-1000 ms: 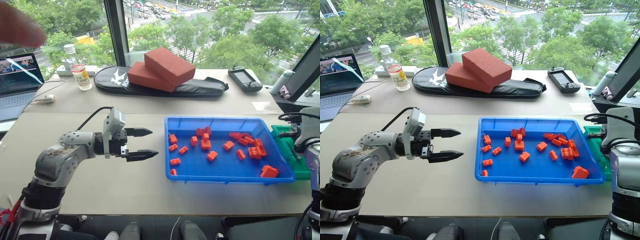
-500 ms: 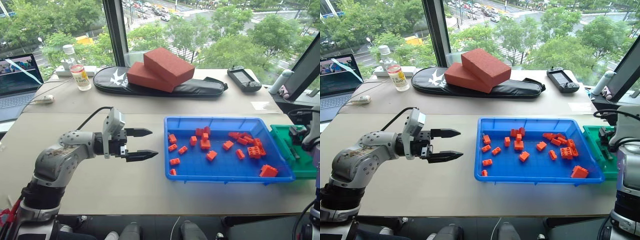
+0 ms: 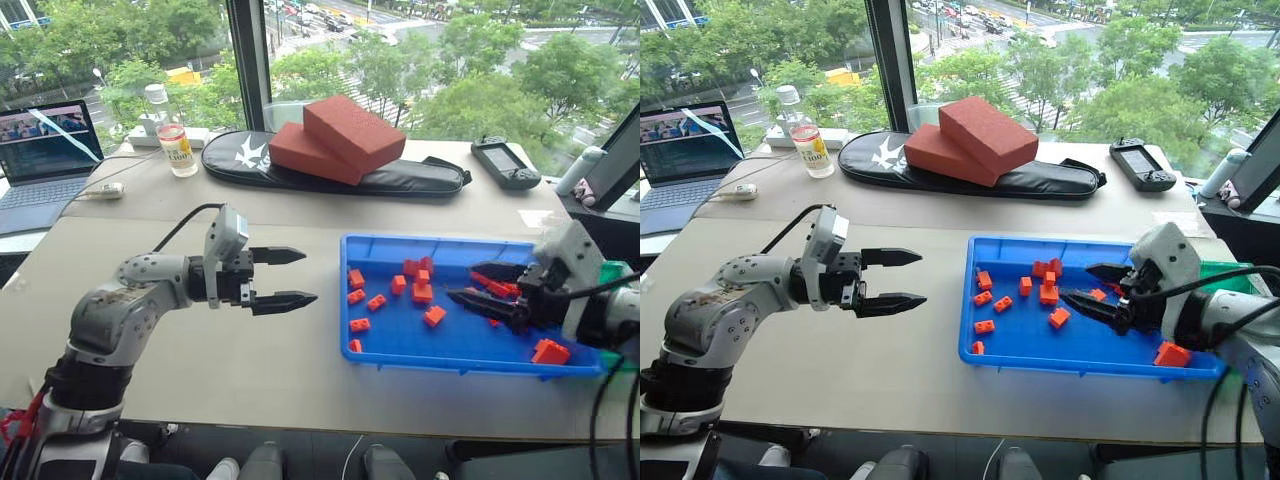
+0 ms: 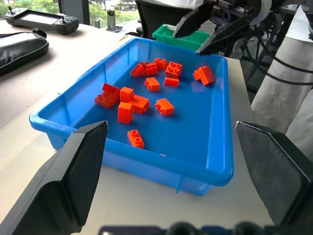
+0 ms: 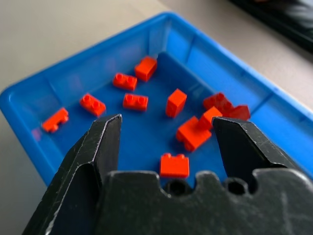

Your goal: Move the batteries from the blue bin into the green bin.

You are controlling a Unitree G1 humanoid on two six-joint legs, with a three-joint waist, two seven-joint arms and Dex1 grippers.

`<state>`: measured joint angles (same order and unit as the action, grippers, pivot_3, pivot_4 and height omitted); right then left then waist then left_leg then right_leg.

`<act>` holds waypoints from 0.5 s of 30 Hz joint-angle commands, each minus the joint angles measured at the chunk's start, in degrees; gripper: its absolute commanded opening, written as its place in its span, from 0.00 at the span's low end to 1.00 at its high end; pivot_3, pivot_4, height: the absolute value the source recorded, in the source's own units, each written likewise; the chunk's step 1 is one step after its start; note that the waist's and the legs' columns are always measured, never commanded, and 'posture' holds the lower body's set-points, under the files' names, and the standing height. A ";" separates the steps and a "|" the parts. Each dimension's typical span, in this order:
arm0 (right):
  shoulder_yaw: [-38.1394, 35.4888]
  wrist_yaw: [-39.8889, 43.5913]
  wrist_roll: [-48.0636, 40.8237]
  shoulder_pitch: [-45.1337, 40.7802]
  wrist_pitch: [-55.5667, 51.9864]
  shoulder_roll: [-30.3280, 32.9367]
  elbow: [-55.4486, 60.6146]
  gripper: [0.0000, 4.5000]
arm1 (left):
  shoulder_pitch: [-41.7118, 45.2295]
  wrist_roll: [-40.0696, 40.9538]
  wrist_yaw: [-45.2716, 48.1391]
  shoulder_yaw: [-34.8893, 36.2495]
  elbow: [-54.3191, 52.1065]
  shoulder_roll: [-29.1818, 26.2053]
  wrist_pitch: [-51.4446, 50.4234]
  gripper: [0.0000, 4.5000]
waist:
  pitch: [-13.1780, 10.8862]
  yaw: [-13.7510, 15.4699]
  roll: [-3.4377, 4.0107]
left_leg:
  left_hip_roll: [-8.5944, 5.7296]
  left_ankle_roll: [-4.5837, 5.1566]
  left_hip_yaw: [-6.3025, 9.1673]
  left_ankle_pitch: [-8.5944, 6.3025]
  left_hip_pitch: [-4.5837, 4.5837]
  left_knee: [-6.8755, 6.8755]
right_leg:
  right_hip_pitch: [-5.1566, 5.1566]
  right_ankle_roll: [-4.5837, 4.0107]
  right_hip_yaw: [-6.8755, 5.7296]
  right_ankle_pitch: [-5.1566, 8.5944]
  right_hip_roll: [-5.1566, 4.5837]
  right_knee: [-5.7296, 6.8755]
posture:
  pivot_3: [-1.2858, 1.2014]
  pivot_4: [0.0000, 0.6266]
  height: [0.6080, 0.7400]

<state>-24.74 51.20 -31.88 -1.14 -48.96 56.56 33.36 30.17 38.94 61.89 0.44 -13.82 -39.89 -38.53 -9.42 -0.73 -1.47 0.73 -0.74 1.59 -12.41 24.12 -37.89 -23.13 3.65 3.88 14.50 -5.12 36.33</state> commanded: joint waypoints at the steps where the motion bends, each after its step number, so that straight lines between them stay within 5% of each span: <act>1: -0.97 1.25 1.28 0.88 7.10 -1.21 -0.53 0.77 | 1.31 -0.98 0.68 0.06 0.38 0.25 2.13 1.00 | 0.00 -0.48 0.00 | 0.01 -0.01 -0.05 0.00 -0.01 0.00 | -0.03 0.00 0.03 0.00 0.00 0.00 | 0.52 0.24 1.00; 15: -0.85 1.72 0.76 3.46 11.26 -2.88 -1.40 0.77 | 1.51 -0.19 -0.80 0.40 -1.34 0.41 0.94 1.00 | 0.00 -0.29 0.00 | 0.02 -0.01 -0.03 0.01 -0.07 0.01 | -0.01 -0.01 0.06 0.00 0.02 0.12 | 0.52 0.24 1.00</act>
<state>-24.33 52.49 -30.61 2.56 -39.12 52.94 31.86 30.90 38.27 61.63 -0.18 -12.97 -39.38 -37.67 -9.42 -1.02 -1.47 0.75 -0.75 1.55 -12.40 24.06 -37.88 -23.14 3.64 3.94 14.50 -5.11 36.44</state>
